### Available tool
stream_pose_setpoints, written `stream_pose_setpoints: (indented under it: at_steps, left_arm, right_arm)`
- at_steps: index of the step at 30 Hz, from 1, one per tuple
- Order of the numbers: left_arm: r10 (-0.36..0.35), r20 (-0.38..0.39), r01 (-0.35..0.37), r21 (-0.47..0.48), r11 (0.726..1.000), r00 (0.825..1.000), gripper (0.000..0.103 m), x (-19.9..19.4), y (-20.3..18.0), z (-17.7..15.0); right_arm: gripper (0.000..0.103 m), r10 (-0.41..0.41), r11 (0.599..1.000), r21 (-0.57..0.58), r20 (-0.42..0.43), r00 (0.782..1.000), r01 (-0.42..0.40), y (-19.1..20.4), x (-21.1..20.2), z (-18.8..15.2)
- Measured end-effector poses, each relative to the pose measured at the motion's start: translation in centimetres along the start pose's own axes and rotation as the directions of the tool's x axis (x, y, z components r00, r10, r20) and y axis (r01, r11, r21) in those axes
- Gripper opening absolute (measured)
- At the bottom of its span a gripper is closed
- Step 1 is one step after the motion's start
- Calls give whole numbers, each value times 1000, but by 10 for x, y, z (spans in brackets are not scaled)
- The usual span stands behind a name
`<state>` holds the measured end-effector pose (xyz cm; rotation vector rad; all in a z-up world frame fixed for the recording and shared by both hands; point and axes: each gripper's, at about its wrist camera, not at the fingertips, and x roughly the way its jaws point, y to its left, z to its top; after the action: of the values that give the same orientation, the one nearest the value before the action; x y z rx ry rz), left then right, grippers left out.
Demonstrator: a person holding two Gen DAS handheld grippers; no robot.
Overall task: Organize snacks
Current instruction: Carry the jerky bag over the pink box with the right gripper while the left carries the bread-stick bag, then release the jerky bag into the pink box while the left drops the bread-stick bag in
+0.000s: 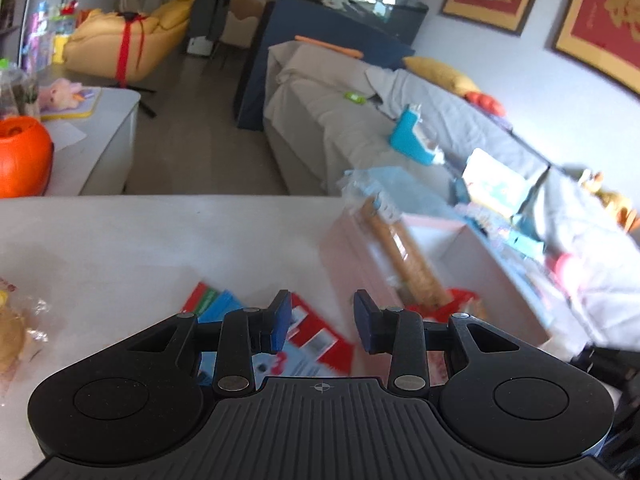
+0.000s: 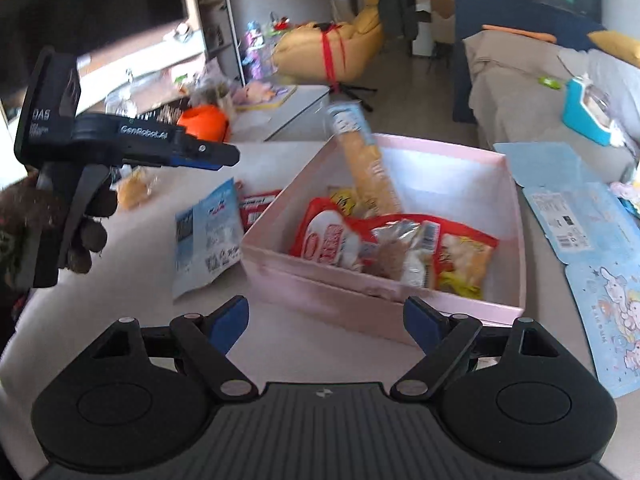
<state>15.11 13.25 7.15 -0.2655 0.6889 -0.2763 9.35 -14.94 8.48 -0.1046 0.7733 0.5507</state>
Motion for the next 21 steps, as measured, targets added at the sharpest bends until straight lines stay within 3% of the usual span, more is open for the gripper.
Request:
stream_pose_setpoints:
  at_steps: [4,6,8,10,12,14,15,19,21]
  left_arm:
    - [21,-20,-20,39,999,1000,38,6,-12,-8]
    - [27,-17,-26,28,999,999,38,6,-17,-12]
    - [23,-11,-23,22,1000,1000,38,1,-22,-17]
    - [13,-12,-12,29,1000,1000,38,-5,-28,-22]
    - [8,-15,-8,43,999,1000,38,-15,-33,-29]
    - [4,-13,-3,52,999,1000,38,-23,-35,-33]
    - [2,-10,-1,49,999,1000,38,-26,-34,-32]
    - [-7,15,6,27,1000,1000,38,-34,-30,-33]
    - [-3,11,2,24,1000,1000,38,-30,-29,-32]
  right_arm:
    - [80,-1,1000,-29,71,997,3,13,-5,23]
    - [80,-74,995,-49,150,986,82,20,-4,50]
    - [80,-140,986,-63,177,974,153,23,15,78]
    - [80,-180,981,-50,142,973,188,19,47,102]
    - [78,-172,985,13,72,982,172,6,81,118]
    - [62,-138,987,86,6,990,137,-8,107,125]
    - [45,-120,986,114,-25,992,123,-15,117,127]
    - [37,-99,980,160,-112,989,116,-37,125,117]
    - [33,-125,975,168,-138,983,148,-49,113,104]
